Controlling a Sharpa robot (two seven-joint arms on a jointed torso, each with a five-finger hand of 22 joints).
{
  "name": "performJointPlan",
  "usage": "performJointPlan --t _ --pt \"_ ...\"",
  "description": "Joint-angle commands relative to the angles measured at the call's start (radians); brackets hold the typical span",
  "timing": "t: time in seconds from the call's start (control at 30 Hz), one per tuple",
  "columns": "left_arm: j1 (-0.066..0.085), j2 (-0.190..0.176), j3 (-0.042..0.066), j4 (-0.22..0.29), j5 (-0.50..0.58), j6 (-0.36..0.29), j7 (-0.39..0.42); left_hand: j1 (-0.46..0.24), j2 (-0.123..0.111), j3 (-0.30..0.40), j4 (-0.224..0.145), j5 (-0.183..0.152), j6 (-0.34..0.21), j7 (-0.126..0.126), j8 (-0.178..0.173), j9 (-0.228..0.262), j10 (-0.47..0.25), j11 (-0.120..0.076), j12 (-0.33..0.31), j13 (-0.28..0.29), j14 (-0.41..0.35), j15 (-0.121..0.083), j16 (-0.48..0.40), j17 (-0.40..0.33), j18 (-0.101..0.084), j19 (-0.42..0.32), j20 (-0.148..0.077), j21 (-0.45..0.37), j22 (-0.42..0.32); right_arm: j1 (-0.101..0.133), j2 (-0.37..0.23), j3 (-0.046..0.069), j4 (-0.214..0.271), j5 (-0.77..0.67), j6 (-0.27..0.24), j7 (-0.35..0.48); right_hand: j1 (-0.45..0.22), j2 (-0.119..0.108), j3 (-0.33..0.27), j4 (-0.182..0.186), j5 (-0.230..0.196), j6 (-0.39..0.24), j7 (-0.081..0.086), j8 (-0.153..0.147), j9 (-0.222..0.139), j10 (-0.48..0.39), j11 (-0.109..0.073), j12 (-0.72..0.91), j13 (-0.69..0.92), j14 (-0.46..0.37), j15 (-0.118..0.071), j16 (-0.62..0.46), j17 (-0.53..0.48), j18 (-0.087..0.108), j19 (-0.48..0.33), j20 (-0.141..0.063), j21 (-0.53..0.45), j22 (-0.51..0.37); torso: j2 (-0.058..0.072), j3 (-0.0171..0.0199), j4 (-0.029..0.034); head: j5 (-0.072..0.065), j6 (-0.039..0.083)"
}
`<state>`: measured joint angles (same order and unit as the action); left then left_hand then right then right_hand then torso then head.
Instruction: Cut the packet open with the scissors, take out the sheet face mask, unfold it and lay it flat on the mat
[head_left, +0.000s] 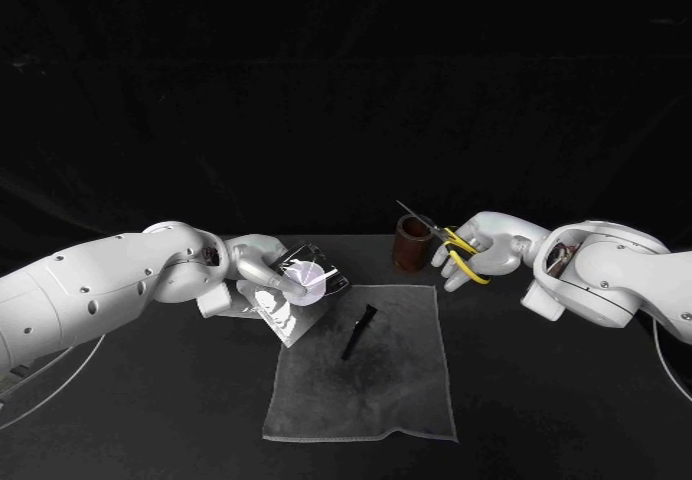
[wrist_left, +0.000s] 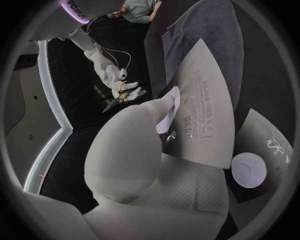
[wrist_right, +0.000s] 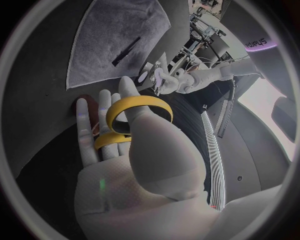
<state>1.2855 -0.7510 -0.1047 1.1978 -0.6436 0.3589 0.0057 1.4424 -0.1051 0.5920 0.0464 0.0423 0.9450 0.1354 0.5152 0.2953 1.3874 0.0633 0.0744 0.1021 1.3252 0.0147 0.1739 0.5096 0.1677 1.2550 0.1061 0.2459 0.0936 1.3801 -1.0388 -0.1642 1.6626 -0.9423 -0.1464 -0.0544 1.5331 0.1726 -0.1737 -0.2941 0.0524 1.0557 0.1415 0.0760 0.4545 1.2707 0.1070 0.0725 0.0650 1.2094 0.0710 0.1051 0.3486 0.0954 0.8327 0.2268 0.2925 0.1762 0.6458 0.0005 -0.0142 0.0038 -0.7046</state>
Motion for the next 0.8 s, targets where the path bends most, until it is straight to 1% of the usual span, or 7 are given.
performJointPlan --t 0.03,0.17,0.3,0.4,0.53,0.63,0.8 --pt "-0.009 0.012 0.0 -0.005 -0.15 -0.07 0.066 -0.005 0.005 -0.007 -0.001 0.007 0.002 -0.005 -0.004 0.061 -0.006 0.0 -0.001 0.003 -0.009 0.002 0.003 0.004 0.009 -0.007 0.0 -0.001 0.0 -0.002 -0.001 0.001 0.006 0.014 -0.009 0.015 -0.009 0.107 0.006 -0.001 0.0 0.032 0.022 0.005 -0.002 0.017 -0.01 0.005 0.001 0.006 0.0 -0.003 -0.002 0.087 0.021 -0.018 0.005 0.002 0.001 -0.0012 -0.0015 0.0 -0.005" --pt "-0.014 0.024 0.0 -0.015 -0.223 -0.058 0.089 -0.005 0.006 -0.012 -0.001 0.006 0.002 -0.006 -0.005 0.063 -0.007 -0.001 0.0 0.005 -0.012 0.002 0.007 0.009 0.009 -0.01 0.001 0.002 0.001 -0.003 -0.001 0.001 0.009 0.014 -0.01 0.014 -0.009 0.107 0.006 -0.001 0.0 0.032 0.022 0.005 -0.002 0.017 -0.01 0.005 0.001 0.006 0.0 -0.003 -0.002 0.087 0.021 -0.018 0.005 0.002 0.0 -0.0005 -0.0014 0.001 -0.009" --pt "-0.017 0.041 0.0 -0.033 -0.323 0.01 0.104 0.001 0.008 -0.017 -0.005 0.007 0.001 -0.007 -0.009 0.065 -0.013 -0.001 0.0 0.007 -0.023 0.002 0.012 0.017 0.008 -0.018 0.001 0.004 0.003 -0.005 0.0 0.001 0.009 0.015 -0.011 0.013 -0.011 0.107 0.008 -0.001 0.0 0.031 0.022 0.005 -0.003 0.017 -0.01 0.005 0.001 0.006 0.001 -0.003 -0.003 0.087 0.021 -0.018 0.006 0.003 0.001 -0.0004 -0.0026 0.003 -0.016" --pt "-0.018 0.055 -0.002 -0.054 -0.384 0.052 0.108 0.01 0.01 -0.027 -0.014 0.007 0.002 -0.004 -0.017 0.067 -0.021 0.0 0.0 0.011 -0.039 0.004 0.02 0.029 0.007 -0.03 0.001 0.009 0.007 -0.005 0.002 0.0 0.009 0.015 -0.011 0.011 -0.011 0.107 0.008 -0.001 0.0 0.031 0.022 0.005 -0.003 0.017 -0.01 0.005 0.001 0.006 0.001 -0.003 -0.003 0.087 0.021 -0.018 0.006 0.003 0.001 0.0006 -0.0043 0.006 -0.018" --pt "-0.019 0.075 -0.002 -0.082 -0.451 0.074 0.106 0.017 0.01 -0.042 -0.023 0.007 0.007 -0.003 -0.025 0.068 -0.026 0.001 0.003 0.017 -0.052 0.005 0.031 0.041 0.005 -0.04 0.001 0.018 0.014 -0.007 0.003 0.0 0.008 0.015 -0.011 0.011 -0.013 0.105 0.009 -0.001 0.0 0.031 0.022 0.005 -0.003 0.016 -0.01 0.004 0.0 0.007 0.001 -0.004 -0.004 0.087 0.021 -0.018 0.008 0.004 0.0 0.0007 -0.001 0.005 -0.022" --pt "-0.019 0.088 -0.002 -0.096 -0.493 0.082 0.101 0.024 0.012 -0.053 -0.032 0.007 0.013 -0.002 -0.033 0.067 -0.031 0.001 0.007 0.023 -0.062 0.005 0.043 0.053 0.004 -0.048 0.0 0.029 0.021 -0.008 0.005 0.0 0.007 0.015 -0.011 0.011 -0.013 0.105 0.009 -0.001 0.0 0.031 0.022 0.005 -0.003 0.016 -0.01 0.004 0.0 0.007 0.001 -0.004 -0.004 0.087 0.021 -0.018 0.008 0.004 0.001 0.001 -0.0014 0.005 -0.024" --pt "-0.018 0.109 -0.003 -0.103 -0.557 0.124 0.084 0.024 0.016 -0.065 -0.036 0.006 0.019 -0.002 -0.043 0.067 -0.036 0.001 0.012 0.03 -0.072 0.005 0.057 0.067 0.002 -0.06 0.0 0.043 0.031 -0.011 0.006 0.0 0.007 0.015 -0.01 0.01 -0.013 0.105 0.009 -0.001 0.0 0.031 0.022 0.005 -0.003 0.016 -0.01 0.004 0.0 0.007 0.001 -0.004 -0.004 0.087 0.021 -0.018 0.008 0.004 0.0 0.0013 -0.0018 0.004 -0.027"
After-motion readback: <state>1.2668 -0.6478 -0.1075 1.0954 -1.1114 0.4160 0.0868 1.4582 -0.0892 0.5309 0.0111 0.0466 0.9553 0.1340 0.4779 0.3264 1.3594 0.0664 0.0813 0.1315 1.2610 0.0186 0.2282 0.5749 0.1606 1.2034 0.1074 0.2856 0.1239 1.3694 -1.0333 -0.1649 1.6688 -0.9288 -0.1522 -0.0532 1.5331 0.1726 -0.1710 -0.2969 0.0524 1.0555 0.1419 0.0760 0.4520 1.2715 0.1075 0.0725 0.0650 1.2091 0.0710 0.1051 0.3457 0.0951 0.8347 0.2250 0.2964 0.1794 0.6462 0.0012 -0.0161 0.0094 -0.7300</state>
